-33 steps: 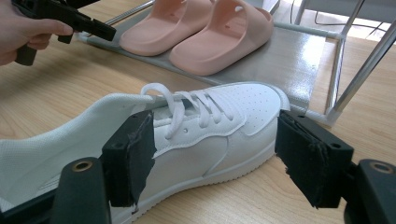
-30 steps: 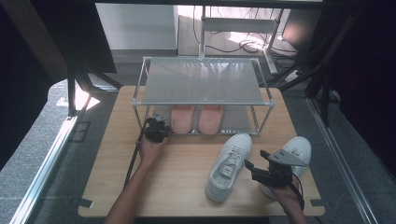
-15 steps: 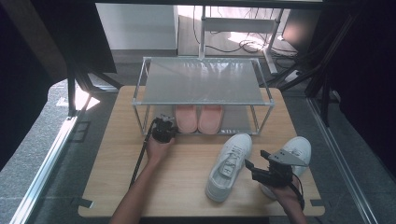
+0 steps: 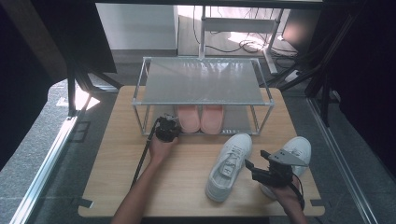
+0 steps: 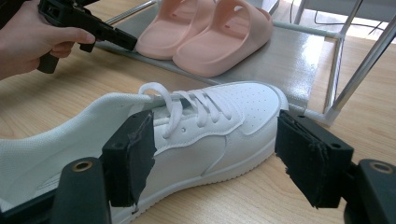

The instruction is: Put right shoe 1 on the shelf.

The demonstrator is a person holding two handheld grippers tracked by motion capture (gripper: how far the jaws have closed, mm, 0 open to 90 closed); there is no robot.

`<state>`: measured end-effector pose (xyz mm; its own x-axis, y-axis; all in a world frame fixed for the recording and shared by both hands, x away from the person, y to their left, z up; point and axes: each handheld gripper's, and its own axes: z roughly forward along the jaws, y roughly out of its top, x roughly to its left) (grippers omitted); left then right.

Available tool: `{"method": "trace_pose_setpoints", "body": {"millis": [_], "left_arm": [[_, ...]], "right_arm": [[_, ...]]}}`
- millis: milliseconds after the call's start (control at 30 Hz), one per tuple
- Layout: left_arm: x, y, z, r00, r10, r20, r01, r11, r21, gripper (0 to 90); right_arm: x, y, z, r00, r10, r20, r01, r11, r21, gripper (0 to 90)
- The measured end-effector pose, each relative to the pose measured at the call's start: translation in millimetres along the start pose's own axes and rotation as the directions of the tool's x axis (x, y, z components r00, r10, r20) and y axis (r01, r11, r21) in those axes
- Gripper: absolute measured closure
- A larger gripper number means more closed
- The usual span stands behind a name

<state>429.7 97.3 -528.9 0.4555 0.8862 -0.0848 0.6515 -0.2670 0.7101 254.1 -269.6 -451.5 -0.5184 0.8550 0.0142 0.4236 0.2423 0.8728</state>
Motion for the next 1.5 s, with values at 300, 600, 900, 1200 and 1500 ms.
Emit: {"method": "trace_pose_setpoints", "body": {"millis": [300,600,900,1200,1500], "left_arm": [[6.0,-10.3,-20.0,0.9999,-0.008,0.007,0.008,0.9997,-0.023,80.7],[1.4,-26.7,-50.8,0.9982,0.002,0.060,0.001,0.9990,-0.045,68.6],[-2.6,-46.8,-75.0,0.9953,0.023,0.094,-0.019,0.9990,-0.042,61.8],[-6.3,-62.5,-81.7,0.9928,0.043,0.112,-0.042,0.9990,-0.014,57.7],[-6.5,-69.4,-85.5,0.9924,0.048,0.113,-0.049,0.9988,0.003,57.1]], "right_arm": [[0.6,0.2,0.1,1.0000,-0.001,0.000,0.001,1.000,0.000,29.2],[5.7,0.9,1.7,0.9999,-0.012,-0.009,0.012,1.000,0.005,29.2],[7.6,1.3,1.9,0.9999,-0.011,-0.012,0.011,1.000,0.006,29.5],[7.8,1.0,2.1,0.9998,-0.013,-0.013,0.013,1.000,0.009,29.8],[7.8,0.4,1.6,0.9999,-0.013,-0.011,0.013,1.000,0.009,29.8]]}}
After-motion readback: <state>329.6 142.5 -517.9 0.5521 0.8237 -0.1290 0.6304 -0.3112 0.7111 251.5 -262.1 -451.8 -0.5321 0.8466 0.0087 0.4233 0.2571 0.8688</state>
